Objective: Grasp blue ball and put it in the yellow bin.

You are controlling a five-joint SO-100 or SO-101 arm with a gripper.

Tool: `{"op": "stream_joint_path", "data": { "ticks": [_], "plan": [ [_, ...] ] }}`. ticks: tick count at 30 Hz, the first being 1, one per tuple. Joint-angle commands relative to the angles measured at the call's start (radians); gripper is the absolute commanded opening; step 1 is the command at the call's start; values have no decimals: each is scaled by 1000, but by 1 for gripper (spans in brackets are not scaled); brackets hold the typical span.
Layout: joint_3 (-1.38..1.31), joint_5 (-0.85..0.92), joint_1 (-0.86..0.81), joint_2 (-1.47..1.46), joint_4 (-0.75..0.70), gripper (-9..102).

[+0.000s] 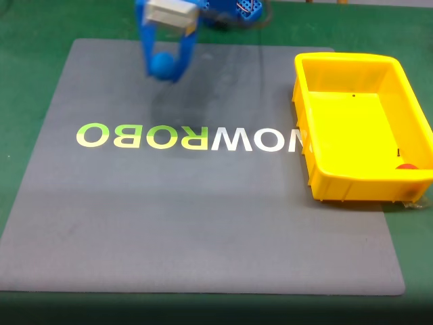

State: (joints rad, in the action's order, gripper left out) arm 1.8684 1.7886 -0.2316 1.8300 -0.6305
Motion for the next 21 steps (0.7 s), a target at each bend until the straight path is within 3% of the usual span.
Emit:
{"op": "stream_joint_path", "data": {
  "ticks": [1, 12, 21],
  "plan": [
    [23, -29, 152, 166, 31, 0],
    [245, -77, 638, 383, 21, 0],
    [239, -160, 744, 278, 149, 0]
  ]
}}
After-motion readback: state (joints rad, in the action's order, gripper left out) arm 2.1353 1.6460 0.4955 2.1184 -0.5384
